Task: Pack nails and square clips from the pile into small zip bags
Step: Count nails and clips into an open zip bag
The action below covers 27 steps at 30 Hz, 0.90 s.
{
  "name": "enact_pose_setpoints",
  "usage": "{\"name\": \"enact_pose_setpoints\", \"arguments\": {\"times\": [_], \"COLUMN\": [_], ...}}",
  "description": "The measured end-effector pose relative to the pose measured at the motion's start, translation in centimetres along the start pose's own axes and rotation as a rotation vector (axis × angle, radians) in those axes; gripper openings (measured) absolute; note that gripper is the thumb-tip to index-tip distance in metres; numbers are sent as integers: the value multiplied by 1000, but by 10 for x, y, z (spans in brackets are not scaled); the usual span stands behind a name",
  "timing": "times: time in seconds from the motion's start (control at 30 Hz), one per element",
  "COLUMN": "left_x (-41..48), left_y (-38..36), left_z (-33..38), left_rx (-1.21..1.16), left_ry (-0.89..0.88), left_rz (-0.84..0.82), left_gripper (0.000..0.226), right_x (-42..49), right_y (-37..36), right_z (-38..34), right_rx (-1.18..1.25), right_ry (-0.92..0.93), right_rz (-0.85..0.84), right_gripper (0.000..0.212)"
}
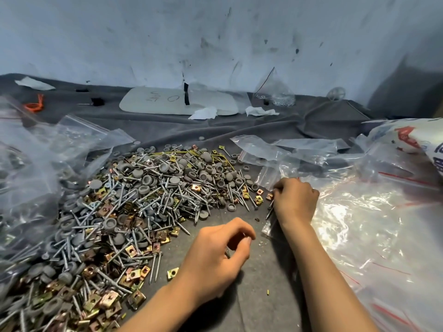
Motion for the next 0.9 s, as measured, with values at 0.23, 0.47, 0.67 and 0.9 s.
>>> {"name": "enact_pose_setpoints", "arguments": {"times": [0.23,0.47,0.67,0.9], "left_x": [-1,-4,-7,-8], "left_y": [11,35,48,54], "left_z": [-1,-13,-34,-39], "left_rx": [-15,-58,-156,-149], "left_ry": [2,93,244,271], "left_rz": [88,259,345,403], "left_gripper": [9,9,26,44], "right_x": [-8,-42,-45,-53], "right_y": [11,59,40,13], "right_z": [-9,-26,-44,-63], "right_rx": [39,628,1012,1542], "right_ry": [104,379,403,288], "right_rz": [118,400,63,-354], "right_gripper": [24,9,21,31]}}
Point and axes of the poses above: each hand's wrist, its own x-axis towards the middle knuckle, its own y-axis out of the back of the hand, z = x × y, the point moved 9 cm from there along x, towards the middle knuckle, and after that the axes turned 5 degrees about -z, right-handed, at the moved point
